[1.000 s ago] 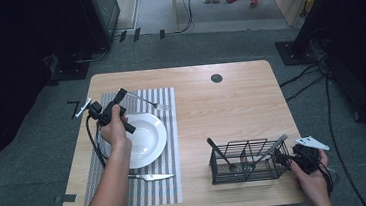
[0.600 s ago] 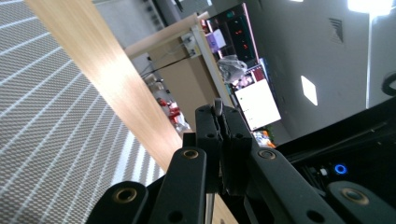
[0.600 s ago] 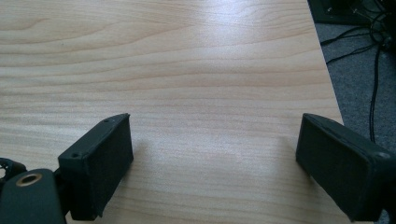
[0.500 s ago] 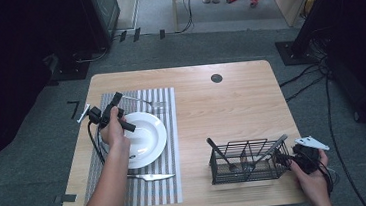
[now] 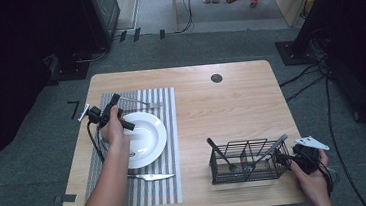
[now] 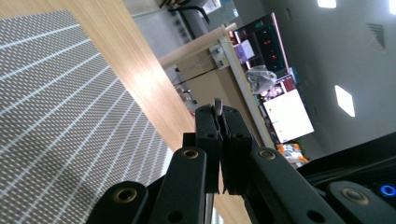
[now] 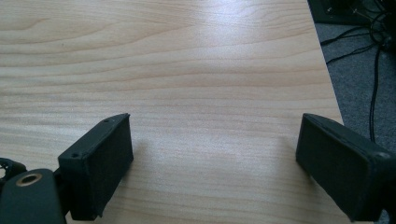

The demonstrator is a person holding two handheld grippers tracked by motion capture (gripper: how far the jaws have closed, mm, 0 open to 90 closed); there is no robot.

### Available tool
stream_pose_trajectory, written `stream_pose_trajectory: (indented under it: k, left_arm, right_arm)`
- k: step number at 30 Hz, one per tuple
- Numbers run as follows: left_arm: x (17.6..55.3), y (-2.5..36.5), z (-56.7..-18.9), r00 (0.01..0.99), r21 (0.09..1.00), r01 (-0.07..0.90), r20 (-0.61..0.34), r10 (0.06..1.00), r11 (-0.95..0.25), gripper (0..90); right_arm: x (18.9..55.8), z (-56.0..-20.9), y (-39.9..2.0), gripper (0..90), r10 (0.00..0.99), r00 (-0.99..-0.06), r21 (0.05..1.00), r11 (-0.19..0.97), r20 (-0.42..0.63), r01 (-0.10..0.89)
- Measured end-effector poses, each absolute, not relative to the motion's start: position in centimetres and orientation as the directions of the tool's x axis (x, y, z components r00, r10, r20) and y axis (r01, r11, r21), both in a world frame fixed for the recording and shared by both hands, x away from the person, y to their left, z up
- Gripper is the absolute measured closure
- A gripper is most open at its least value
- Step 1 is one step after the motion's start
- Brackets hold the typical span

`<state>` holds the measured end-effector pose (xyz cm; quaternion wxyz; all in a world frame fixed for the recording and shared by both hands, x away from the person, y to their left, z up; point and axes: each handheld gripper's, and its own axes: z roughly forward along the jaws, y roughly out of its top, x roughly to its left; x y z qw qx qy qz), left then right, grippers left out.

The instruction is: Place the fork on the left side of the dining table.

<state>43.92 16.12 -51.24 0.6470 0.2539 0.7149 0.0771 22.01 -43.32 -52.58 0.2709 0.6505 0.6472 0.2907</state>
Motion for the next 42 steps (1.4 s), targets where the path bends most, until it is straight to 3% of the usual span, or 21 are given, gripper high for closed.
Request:
stream_pose_trajectory:
  k: [17, 22, 23, 29, 31, 34, 42]
  left_arm:
    - [44.5, 16.6, -51.9, -0.091, 0.401, 0.276, -0.894, 0.44, 0.873, 87.6]
    - [44.7, 16.5, -51.6, -0.091, 0.46, 0.318, -0.855, 0.51, 0.829, 85.1]
    - [44.8, 16.5, -51.5, -0.102, 0.461, 0.321, -0.852, 0.514, 0.827, 80.0]
    - [44.9, 16.7, -51.0, -0.15, 0.485, 0.365, -0.811, 0.565, 0.794, 76.6]
    - [45.0, 16.9, -50.8, -0.191, 0.513, 0.411, -0.76, 0.622, 0.754, 72.2]
    - [45.2, 17.0, -50.9, -0.191, 0.505, 0.413, -0.766, 0.614, 0.758, 73.8]
    - [45.5, 17.3, -50.8, -0.254, 0.481, 0.469, -0.73, 0.634, 0.741, 67.1]
  right_arm:
    - [22.0, -52.6, -43.3, 10.8, 1.0, -0.007, 0.729, -0.016, 0.028, 0.685]
    - [22.0, -52.6, -43.3, 10.8, 1.0, -0.007, 0.729, -0.016, 0.028, 0.684]
    - [22.0, -52.6, -43.3, 10.8, 1.0, -0.007, 0.729, -0.016, 0.028, 0.685]
    - [22.0, -52.6, -43.3, 10.8, 1.0, -0.007, 0.729, -0.016, 0.028, 0.684]
    - [22.0, -52.6, -43.3, 10.8, 1.0, -0.007, 0.729, -0.016, 0.028, 0.684]
    - [22.0, -52.6, -43.3, 10.8, 1.0, -0.007, 0.729, -0.016, 0.028, 0.684]
    - [22.0, -52.6, -43.3, 10.8, 1.0, -0.007, 0.729, -0.016, 0.028, 0.684]
